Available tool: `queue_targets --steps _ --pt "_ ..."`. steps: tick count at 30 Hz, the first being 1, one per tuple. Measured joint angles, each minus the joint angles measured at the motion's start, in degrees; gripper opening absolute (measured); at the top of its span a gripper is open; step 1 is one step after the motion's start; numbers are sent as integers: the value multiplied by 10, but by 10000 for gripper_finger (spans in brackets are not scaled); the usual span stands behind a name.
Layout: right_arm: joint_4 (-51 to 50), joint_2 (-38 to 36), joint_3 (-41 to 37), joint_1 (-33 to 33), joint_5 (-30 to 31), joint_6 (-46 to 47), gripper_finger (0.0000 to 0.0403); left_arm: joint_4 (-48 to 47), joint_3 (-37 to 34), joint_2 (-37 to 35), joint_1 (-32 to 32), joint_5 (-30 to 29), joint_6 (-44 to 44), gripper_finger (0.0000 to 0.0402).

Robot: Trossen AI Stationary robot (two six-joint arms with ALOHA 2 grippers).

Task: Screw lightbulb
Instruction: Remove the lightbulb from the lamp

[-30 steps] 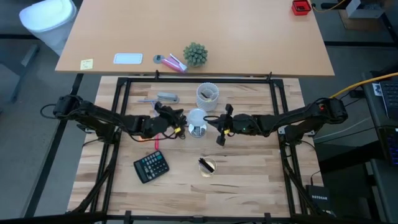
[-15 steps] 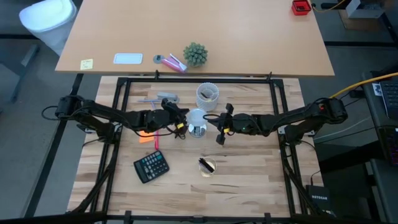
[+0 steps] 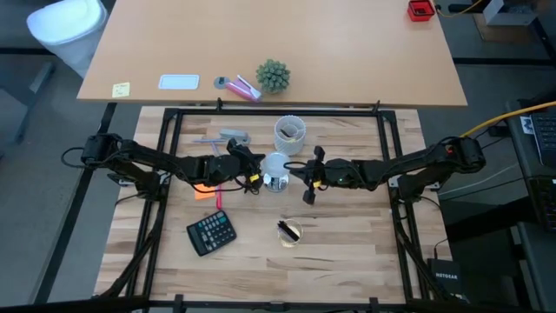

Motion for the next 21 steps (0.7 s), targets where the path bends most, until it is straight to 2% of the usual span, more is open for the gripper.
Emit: queue_targets --steps 6,14,21 --pt "-5 0 0 0 38 0 5 -2 0 0 -5 0 -9 3" --pt "-7 0 0 -8 40 -1 5 -6 0 0 -10 -3 -9 3" --pt "10 0 0 -7 -88 -11 5 -6 0 0 -2 -3 -4 3"
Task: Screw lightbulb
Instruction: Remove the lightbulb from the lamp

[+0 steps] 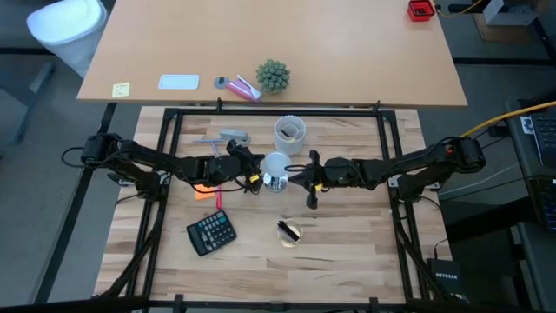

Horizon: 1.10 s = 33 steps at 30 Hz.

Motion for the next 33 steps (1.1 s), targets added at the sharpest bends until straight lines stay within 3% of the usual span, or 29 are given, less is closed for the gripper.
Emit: queue_targets --steps 4,14,33 --pt "0 1 0 0 -14 0 5 0 0 0 -1 0 5 3" --pt "5 46 0 -13 45 16 5 1 0 0 -3 0 3 3" --pt "-3 45 -1 -43 110 22 5 0 0 0 -36 -5 -27 3"
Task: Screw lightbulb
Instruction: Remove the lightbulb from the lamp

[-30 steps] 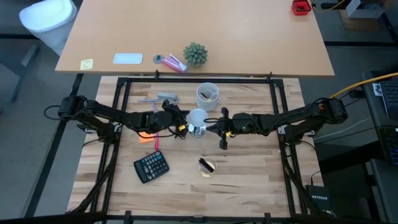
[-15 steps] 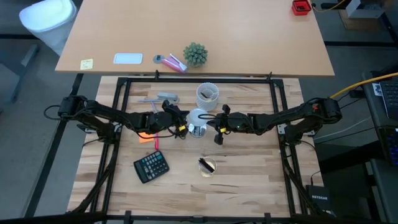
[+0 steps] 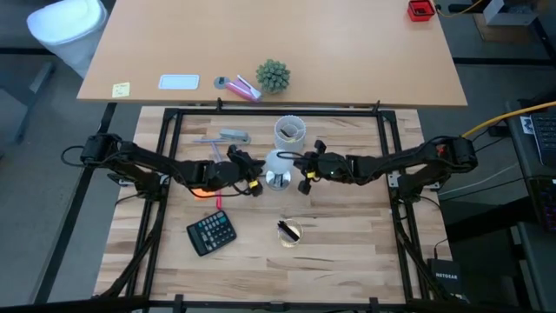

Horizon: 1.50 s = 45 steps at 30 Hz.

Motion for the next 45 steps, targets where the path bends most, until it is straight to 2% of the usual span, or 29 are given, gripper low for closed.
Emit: queue_targets --steps 7,24,28,34,39,42,45 --pt "9 -1 0 -23 -25 0 5 1 0 0 -17 10 -17 3" --pt "-44 -1 1 -21 -15 -1 5 1 0 0 -34 4 -17 3" --pt "-59 -1 1 -21 -9 -1 5 -8 0 0 -34 -33 -18 3" --pt "-111 -19 1 -4 -32 14 5 -16 0 0 -25 -110 -18 3" --pt "-106 -52 1 33 -71 -7 5 -13 0 0 -4 -111 -18 3" --pt "-79 -65 1 54 -75 -34 5 -10 0 0 9 -109 -15 3" --pt "-43 -66 1 59 -75 -48 5 -2 0 0 22 -58 0 3"
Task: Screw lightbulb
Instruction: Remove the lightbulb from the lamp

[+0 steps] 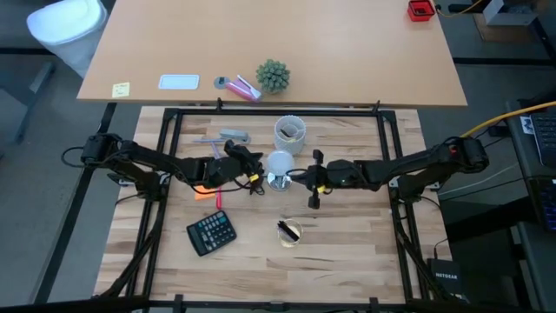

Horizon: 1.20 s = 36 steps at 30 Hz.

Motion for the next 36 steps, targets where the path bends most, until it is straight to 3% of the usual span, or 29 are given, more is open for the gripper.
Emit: queue_targets --steps 3,9,20,36 --pt "26 7 0 -3 2 -1 5 11 0 1 9 50 4 3" --pt "33 27 0 -10 1 1 5 9 0 1 14 52 11 3" --pt "36 36 0 -10 66 2 5 9 0 1 0 63 13 3" --pt "11 36 0 -32 83 30 5 27 0 0 -40 67 19 3"
